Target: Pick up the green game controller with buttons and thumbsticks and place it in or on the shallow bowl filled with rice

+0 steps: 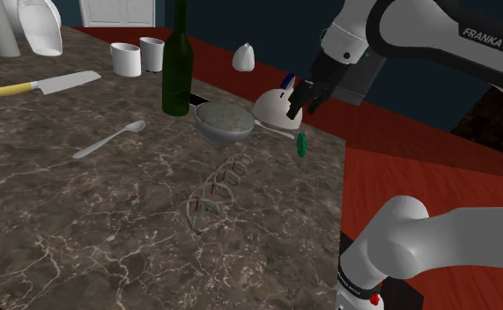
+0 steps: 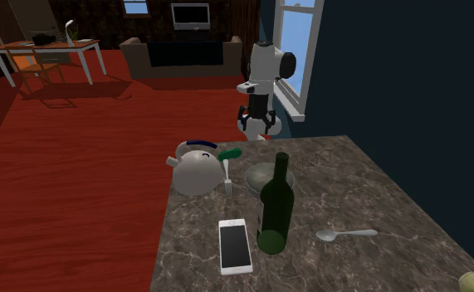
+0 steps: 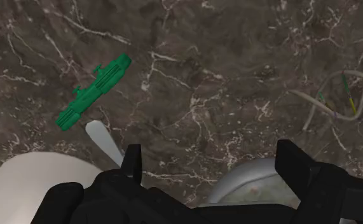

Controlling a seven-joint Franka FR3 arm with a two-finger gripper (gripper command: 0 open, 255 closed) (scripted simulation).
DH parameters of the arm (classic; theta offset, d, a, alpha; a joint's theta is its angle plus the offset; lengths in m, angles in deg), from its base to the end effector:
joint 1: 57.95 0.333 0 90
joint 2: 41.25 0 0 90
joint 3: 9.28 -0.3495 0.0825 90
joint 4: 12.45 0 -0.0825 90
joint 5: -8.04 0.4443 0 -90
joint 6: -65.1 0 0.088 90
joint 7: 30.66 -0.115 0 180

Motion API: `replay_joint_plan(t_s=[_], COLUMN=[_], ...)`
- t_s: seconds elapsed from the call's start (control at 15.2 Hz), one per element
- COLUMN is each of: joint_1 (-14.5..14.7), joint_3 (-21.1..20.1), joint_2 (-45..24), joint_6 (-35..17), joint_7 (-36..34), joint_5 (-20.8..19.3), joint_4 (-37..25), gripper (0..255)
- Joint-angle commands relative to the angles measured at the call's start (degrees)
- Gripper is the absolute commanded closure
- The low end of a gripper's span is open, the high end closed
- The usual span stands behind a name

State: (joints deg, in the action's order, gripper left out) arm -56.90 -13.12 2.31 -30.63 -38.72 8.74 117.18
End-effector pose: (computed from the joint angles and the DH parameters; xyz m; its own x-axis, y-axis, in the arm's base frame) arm 0.3611 0.0405 0.6565 0.9831 -0.0681 0.1697 -0.0709 -0.9974 0.0103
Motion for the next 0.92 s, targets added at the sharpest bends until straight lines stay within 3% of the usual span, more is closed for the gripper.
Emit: replay_joint_plan(t_s=[0.0,0.73,0.86], joint_1=[0.0,-12.9,-13.1], joint_3=[0.0,3.7,3.7], joint_2=[0.0,-4.7,-4.8], joint_6=[0.0,-5.3,-6.2], joint_7=[0.0,-19.4,-19.8], joint_5=[0.0,-0.2,-0.1], joint_4=[0.0,9.5,10.5], gripper=[0,0,0])
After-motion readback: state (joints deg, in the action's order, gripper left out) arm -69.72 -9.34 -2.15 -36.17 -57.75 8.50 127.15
